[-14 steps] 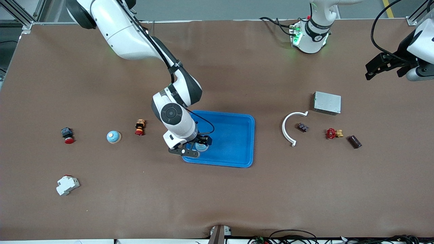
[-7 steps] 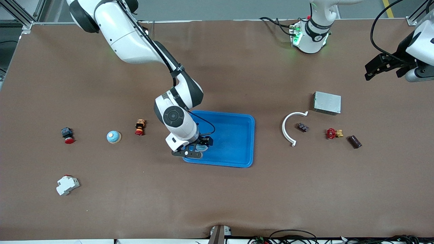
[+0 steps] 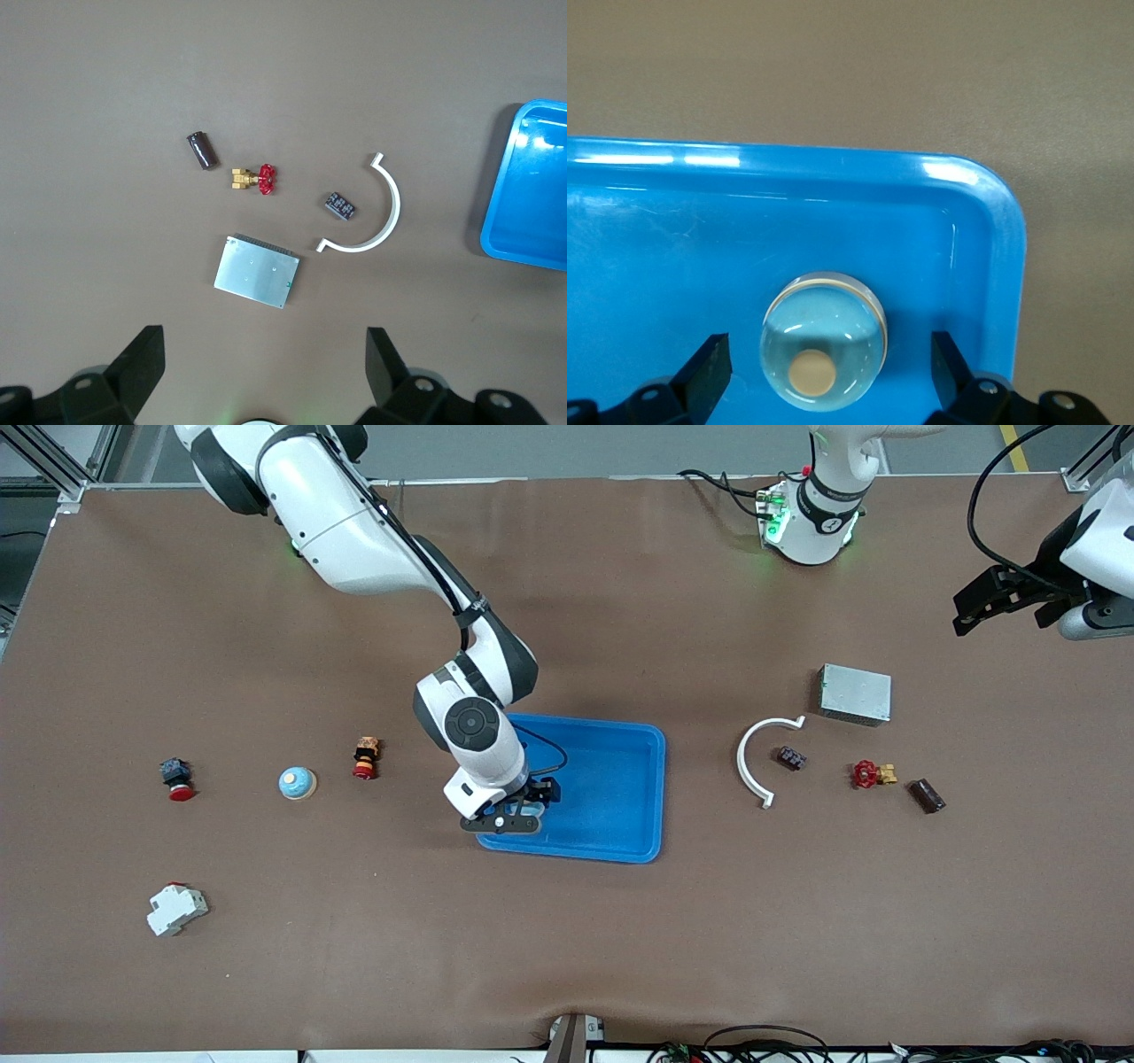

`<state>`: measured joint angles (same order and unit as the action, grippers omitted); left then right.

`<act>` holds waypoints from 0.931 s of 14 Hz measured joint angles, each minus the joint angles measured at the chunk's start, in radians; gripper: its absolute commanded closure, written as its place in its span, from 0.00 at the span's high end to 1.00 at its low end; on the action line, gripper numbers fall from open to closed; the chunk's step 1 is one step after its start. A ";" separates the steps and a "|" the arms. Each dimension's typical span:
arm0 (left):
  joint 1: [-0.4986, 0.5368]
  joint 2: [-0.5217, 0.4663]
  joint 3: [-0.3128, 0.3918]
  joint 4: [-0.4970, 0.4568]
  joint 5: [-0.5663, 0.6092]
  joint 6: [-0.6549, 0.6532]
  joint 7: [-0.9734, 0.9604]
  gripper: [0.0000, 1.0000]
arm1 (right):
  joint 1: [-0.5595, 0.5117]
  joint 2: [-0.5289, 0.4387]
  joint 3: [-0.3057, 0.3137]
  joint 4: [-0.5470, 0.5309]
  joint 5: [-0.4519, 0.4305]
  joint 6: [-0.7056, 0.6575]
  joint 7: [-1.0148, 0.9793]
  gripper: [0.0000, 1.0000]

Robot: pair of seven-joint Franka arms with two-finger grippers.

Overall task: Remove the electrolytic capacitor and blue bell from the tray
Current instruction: 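Grasp the second light-blue bell in the tray with the right gripper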

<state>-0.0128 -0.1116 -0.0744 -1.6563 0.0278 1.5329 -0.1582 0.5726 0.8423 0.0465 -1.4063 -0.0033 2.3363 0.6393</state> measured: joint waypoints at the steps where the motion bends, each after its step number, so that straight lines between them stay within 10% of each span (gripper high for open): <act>1: 0.000 0.000 0.000 0.000 0.000 0.000 0.000 1.00 | 0.000 0.001 0.000 0.000 -0.001 0.000 -0.001 1.00; 10: 0.001 0.000 0.003 -0.001 0.000 0.000 0.000 1.00 | 0.004 0.016 0.000 0.000 -0.018 0.033 -0.003 1.00; 13: 0.001 0.000 0.004 -0.003 0.000 0.000 0.000 1.00 | 0.005 0.017 0.000 0.000 -0.018 0.041 -0.003 0.76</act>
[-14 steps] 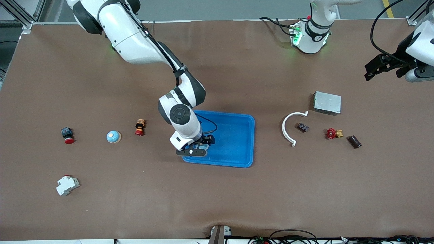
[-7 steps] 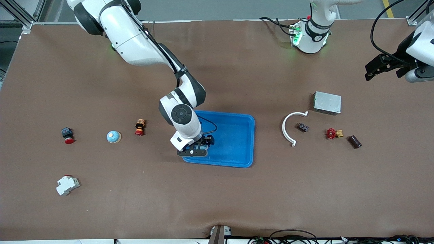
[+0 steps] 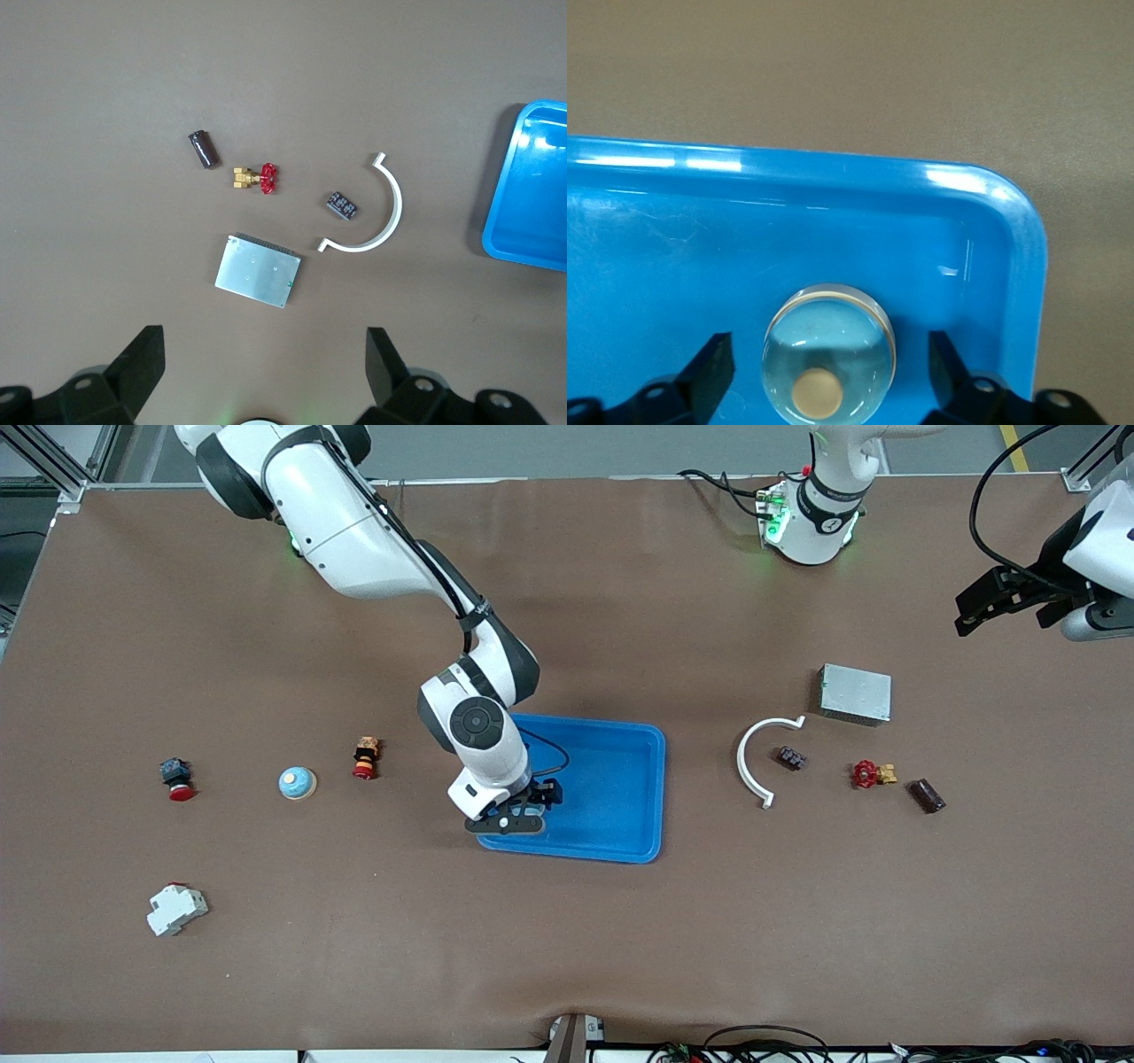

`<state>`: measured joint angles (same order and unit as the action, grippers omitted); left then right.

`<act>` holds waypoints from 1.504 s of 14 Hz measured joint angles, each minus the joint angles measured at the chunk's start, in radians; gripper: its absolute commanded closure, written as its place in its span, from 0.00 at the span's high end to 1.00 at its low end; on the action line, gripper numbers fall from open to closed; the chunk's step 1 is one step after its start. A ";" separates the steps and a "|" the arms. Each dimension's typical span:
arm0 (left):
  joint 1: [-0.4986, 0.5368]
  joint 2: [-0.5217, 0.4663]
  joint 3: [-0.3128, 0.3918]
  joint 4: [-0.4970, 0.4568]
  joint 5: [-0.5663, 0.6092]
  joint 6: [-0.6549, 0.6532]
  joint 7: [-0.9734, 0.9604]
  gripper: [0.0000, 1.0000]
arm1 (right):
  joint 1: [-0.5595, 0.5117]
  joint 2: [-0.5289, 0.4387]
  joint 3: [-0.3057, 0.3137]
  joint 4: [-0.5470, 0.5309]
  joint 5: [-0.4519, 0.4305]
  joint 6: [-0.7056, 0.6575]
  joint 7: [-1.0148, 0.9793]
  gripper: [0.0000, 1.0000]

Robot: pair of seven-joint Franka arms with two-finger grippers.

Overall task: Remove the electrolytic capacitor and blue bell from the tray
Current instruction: 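Grasp the second light-blue bell in the tray with the right gripper, then carry the bell beside the first bell and open the right gripper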

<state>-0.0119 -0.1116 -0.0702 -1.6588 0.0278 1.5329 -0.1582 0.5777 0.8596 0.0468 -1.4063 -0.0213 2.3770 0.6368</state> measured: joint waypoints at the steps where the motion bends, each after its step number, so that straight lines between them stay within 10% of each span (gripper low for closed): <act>1: 0.000 0.000 0.000 0.000 0.000 0.000 0.000 1.00 | 0.000 0.000 0.000 0.000 0.000 0.001 0.000 0.70; 7: 0.000 0.000 0.000 -0.002 0.000 -0.003 0.000 1.00 | 0.000 0.000 0.000 0.002 0.000 0.004 0.000 0.17; 21: 0.000 0.000 0.002 -0.002 0.000 -0.003 0.000 1.00 | -0.004 -0.076 -0.003 0.039 0.000 -0.188 -0.049 0.13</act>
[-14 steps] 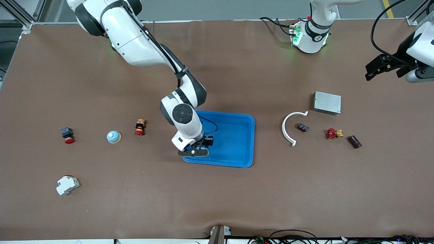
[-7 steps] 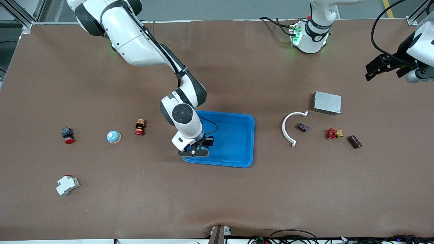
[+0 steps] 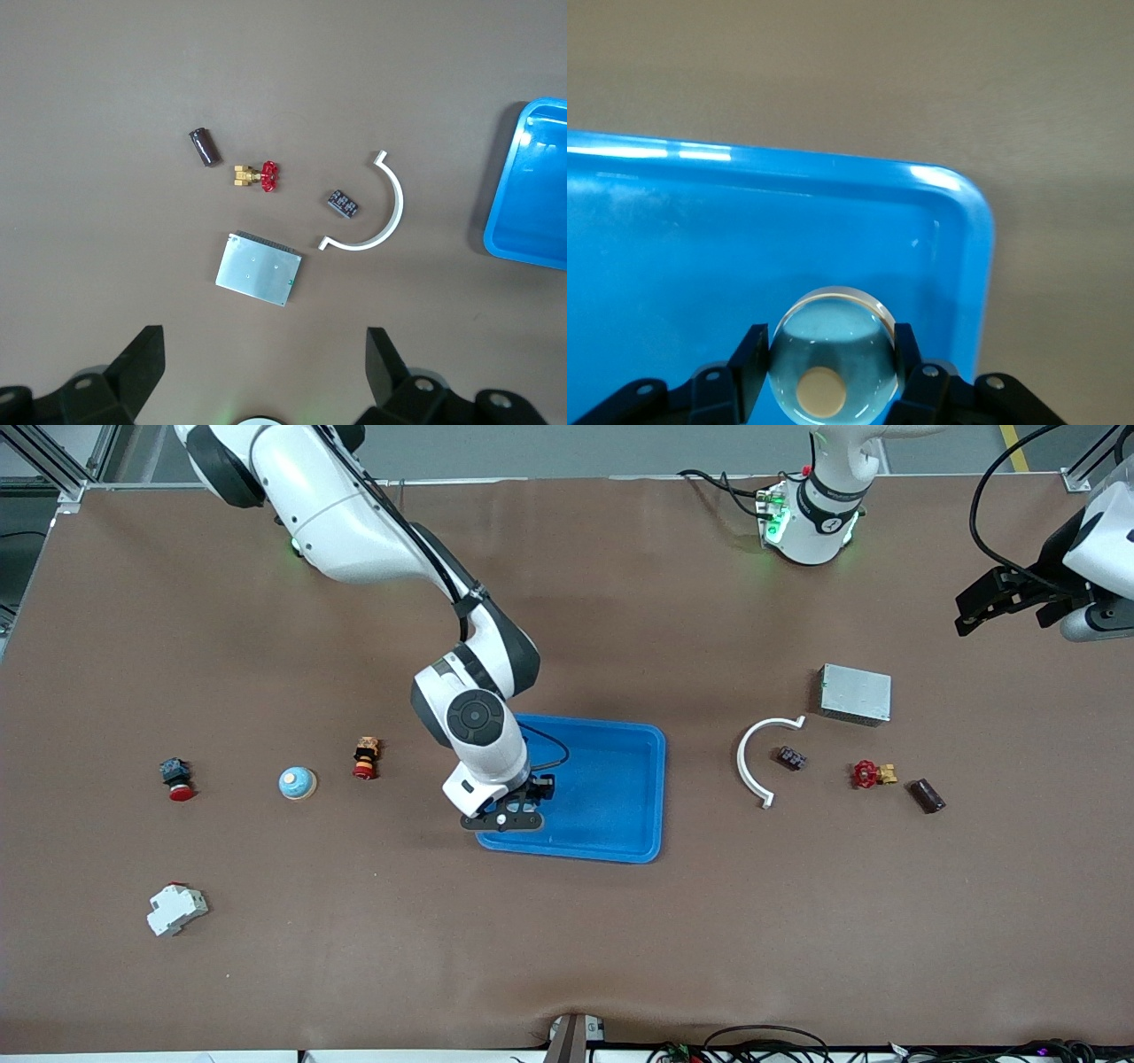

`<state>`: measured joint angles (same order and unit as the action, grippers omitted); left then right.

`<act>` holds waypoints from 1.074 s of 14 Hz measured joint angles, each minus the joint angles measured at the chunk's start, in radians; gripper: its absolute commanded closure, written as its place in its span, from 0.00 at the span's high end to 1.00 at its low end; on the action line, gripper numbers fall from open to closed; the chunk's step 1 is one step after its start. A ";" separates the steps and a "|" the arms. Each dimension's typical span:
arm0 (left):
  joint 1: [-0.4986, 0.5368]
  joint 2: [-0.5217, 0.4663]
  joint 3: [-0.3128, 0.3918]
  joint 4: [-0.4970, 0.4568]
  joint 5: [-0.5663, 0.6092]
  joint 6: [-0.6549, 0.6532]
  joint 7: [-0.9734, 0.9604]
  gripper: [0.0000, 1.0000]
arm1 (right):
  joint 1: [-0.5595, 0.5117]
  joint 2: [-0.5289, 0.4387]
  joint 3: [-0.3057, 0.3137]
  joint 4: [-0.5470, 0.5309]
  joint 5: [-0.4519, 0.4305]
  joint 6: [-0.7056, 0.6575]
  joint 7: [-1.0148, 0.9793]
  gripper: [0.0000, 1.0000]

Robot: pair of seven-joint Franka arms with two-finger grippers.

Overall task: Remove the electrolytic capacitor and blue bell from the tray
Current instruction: 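Carry the bell beside the first bell and open the right gripper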

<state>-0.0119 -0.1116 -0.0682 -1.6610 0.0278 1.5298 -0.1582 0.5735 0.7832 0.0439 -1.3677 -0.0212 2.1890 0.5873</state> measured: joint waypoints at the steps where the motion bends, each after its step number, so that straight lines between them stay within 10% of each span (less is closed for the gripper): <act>1: 0.000 0.000 0.000 0.000 0.000 0.000 0.000 1.00 | -0.007 -0.024 -0.002 0.000 0.000 -0.046 -0.037 0.13; 8: 0.000 0.000 0.000 -0.001 0.000 -0.004 0.000 1.00 | -0.123 -0.202 -0.008 -0.171 0.000 -0.082 -0.361 0.13; 15: 0.000 0.000 0.001 -0.001 0.000 -0.009 0.000 1.00 | -0.249 -0.320 -0.010 -0.517 0.003 0.203 -0.661 0.13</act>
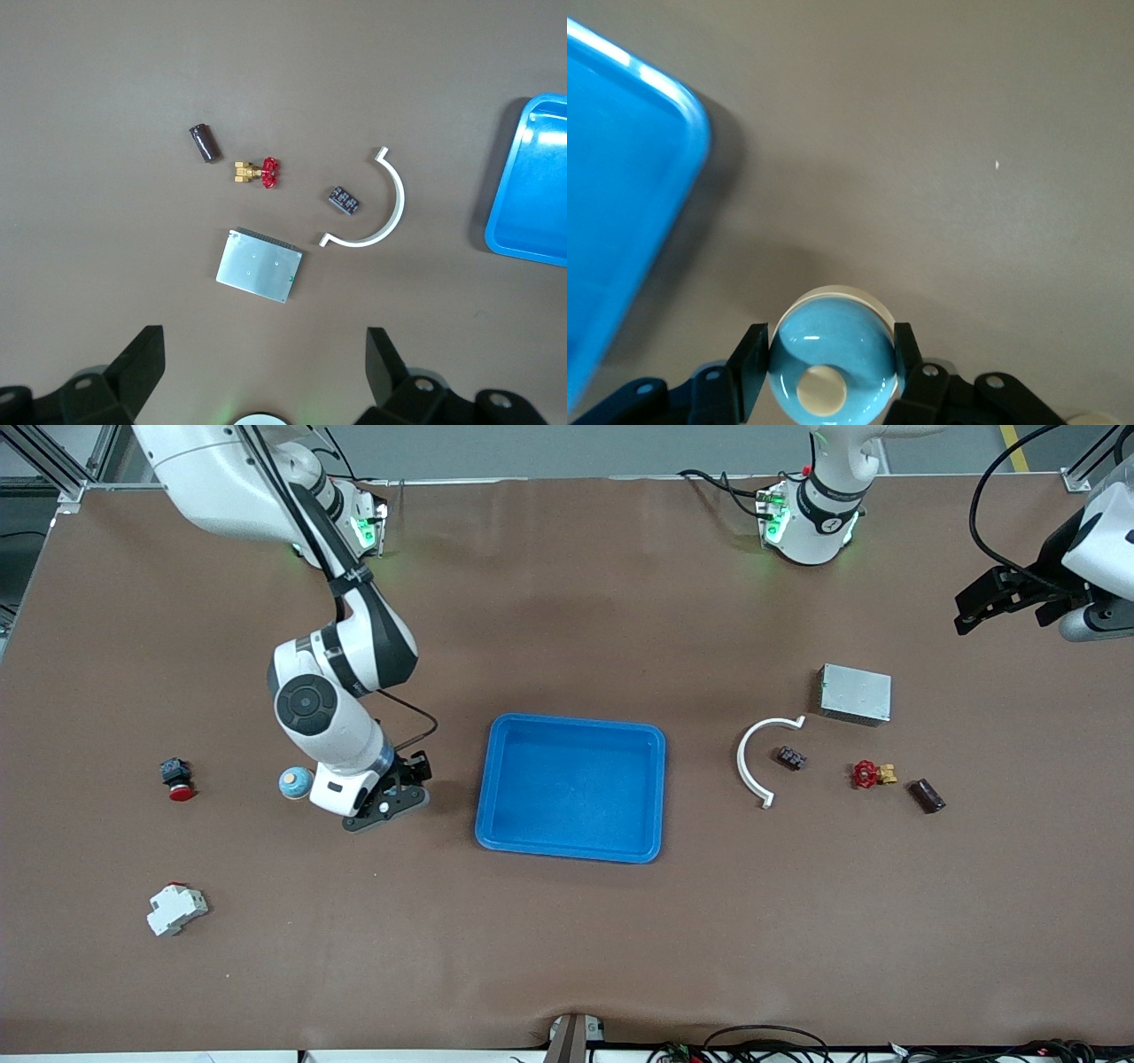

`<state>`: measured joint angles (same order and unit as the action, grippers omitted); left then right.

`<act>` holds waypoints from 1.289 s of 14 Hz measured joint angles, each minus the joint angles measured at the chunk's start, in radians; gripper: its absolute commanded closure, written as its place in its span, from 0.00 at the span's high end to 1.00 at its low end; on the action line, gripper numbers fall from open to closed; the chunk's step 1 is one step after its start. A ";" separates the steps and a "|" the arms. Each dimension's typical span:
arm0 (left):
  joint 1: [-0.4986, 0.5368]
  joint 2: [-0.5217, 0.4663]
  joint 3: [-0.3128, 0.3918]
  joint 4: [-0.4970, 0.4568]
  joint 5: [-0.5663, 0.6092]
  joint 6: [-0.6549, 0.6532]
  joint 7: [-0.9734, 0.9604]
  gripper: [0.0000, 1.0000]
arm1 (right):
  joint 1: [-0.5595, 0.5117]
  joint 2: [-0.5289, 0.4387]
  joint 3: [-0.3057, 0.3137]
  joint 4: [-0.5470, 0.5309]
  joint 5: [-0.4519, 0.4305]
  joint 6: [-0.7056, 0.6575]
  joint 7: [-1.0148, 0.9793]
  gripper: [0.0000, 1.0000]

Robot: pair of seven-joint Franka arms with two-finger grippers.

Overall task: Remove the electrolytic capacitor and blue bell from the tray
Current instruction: 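Carry the bell beside the first bell and open the right gripper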

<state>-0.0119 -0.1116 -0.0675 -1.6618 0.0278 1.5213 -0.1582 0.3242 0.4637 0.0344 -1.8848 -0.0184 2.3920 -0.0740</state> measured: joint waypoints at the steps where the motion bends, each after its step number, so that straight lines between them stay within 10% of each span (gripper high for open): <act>1: 0.000 0.000 0.000 0.000 0.000 -0.001 0.000 1.00 | -0.005 0.000 0.000 -0.033 0.000 0.032 -0.016 0.13; 18: -0.005 0.000 -0.006 0.001 0.000 -0.018 0.000 1.00 | -0.036 0.039 0.006 -0.098 0.249 0.071 -0.309 0.13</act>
<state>-0.0166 -0.1118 -0.0737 -1.6613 0.0278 1.5035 -0.1582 0.2878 0.5022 0.0399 -1.9826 0.2303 2.4627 -0.3832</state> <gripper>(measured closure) 0.000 0.379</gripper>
